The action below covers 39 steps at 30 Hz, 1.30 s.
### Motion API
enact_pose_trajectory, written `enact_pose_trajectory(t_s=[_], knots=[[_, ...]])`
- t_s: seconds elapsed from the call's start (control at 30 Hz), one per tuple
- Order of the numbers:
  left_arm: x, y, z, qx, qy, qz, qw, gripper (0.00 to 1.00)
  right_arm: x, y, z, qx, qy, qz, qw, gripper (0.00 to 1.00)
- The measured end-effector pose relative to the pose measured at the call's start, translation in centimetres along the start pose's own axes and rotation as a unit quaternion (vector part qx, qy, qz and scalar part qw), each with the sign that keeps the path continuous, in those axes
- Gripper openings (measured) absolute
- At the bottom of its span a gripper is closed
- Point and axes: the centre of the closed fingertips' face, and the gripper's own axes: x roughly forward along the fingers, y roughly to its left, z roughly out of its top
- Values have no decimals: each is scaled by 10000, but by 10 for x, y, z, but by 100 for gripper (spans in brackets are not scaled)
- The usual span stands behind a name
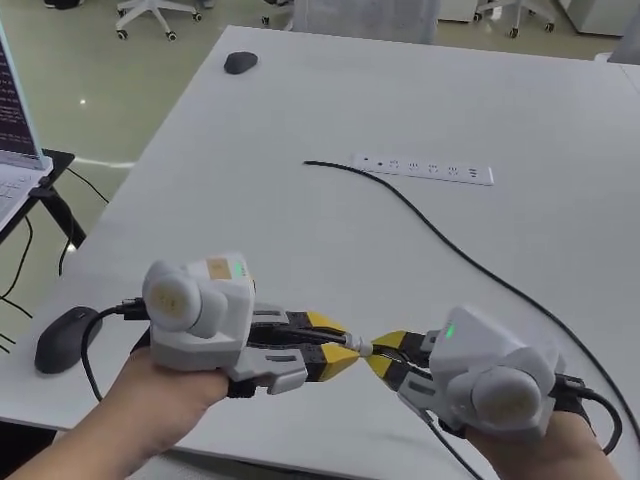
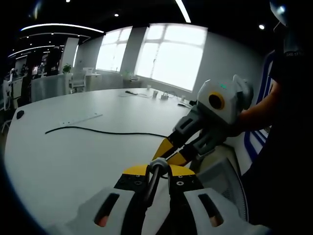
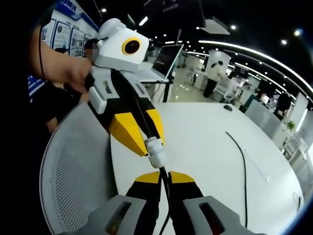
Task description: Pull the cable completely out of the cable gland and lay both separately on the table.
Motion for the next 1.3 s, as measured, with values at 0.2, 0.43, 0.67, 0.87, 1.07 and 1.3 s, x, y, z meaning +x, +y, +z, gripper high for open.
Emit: enact_pose_trajectory(t_s=[0.2, 0.43, 0.67, 0.87, 1.07, 1.3], knots=[[0, 0, 3, -53, -65, 15, 10000, 15, -2, -4, -8, 257, 81, -63, 9996, 0], [-4, 2, 6, -95, -145, 44, 9998, 15, -4, -11, -29, 853, 214, -161, 9960, 0], [-4, 2, 8, -92, -161, 60, 9998, 15, -8, -16, -48, 1374, 348, -233, 9896, 0], [-5, 2, 9, -90, -170, 113, 9998, 15, -11, -21, -65, 1630, 458, -325, 9850, 0], [-6, 0, 8, -64, -135, 169, 9997, 15, -15, -20, -74, 1536, 483, -338, 9864, 0], [-11, 1, 4, -160, -146, 369, 9991, 15, -16, -18, -78, 1285, 530, -322, 9898, 0]])
